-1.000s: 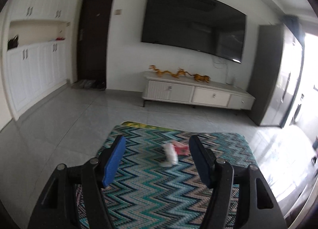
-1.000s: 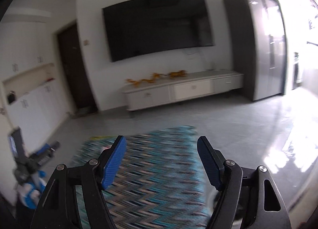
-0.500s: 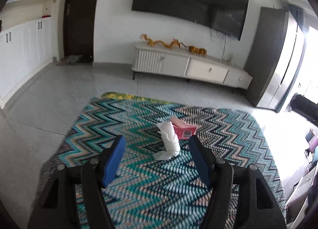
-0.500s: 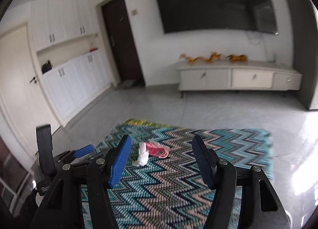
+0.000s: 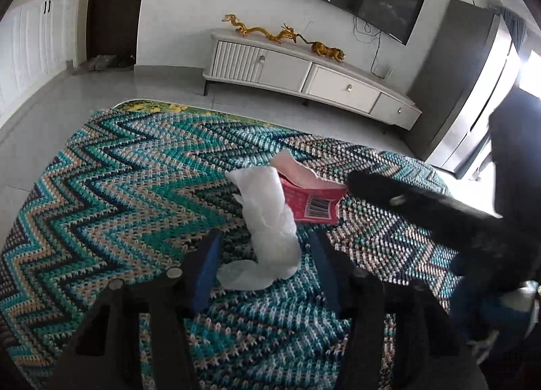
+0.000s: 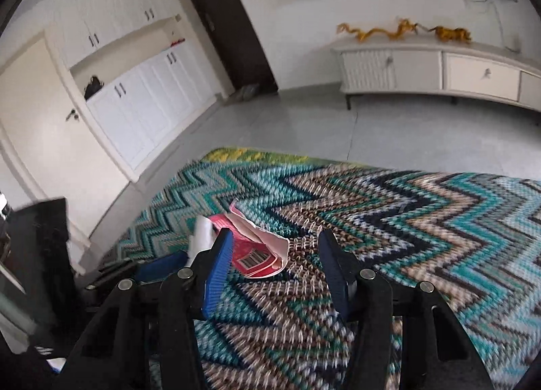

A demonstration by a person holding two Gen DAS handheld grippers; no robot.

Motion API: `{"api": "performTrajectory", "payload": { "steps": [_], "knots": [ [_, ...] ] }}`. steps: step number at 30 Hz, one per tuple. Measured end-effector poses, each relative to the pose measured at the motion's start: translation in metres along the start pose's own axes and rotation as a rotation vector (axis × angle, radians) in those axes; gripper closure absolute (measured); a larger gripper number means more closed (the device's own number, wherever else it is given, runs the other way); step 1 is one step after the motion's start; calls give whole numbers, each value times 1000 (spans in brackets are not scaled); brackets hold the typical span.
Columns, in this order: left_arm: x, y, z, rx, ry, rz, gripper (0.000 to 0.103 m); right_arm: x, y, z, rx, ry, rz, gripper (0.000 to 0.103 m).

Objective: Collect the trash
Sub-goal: 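Grasp the white tissue with the left tool while the right tool grasps the pink packet, then carry the tissue and pink packet to the bin and open both tools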

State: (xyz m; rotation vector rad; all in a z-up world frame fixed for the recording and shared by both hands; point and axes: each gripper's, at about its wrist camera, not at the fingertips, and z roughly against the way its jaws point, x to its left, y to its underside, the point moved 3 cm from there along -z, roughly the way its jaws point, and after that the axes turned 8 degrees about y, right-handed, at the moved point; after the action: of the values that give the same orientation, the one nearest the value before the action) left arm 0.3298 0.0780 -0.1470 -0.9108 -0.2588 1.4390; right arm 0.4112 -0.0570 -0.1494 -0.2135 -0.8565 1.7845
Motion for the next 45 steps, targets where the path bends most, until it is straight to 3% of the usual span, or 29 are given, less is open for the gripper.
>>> {"api": "performTrajectory", "payload": {
  "steps": [6,8,13,19,25,36,41,45],
  "knots": [
    [8,2,-6,30,19,41,68,14,5,-31,68,-13,56,53],
    [7,2,-6,36,27,40,78,18,7,-32,82,-7,73,74],
    [6,1,-5,39,40,40,85,17,12,-20,74,5,51,99],
    [-8,5,24,16,43,16,86,5,27,37,26,45,-34,99],
    [-53,16,80,-45,52,-72,86,12,52,126,-59,72,-61,99],
    [-147,66,182,-135,136,-221,86,44,140,296,-229,137,-75,99],
    [-180,84,214,-171,150,-279,86,53,177,348,-289,202,-64,99],
    [-201,100,233,-195,148,-322,86,55,201,378,-328,199,-105,99]
  ]
}}
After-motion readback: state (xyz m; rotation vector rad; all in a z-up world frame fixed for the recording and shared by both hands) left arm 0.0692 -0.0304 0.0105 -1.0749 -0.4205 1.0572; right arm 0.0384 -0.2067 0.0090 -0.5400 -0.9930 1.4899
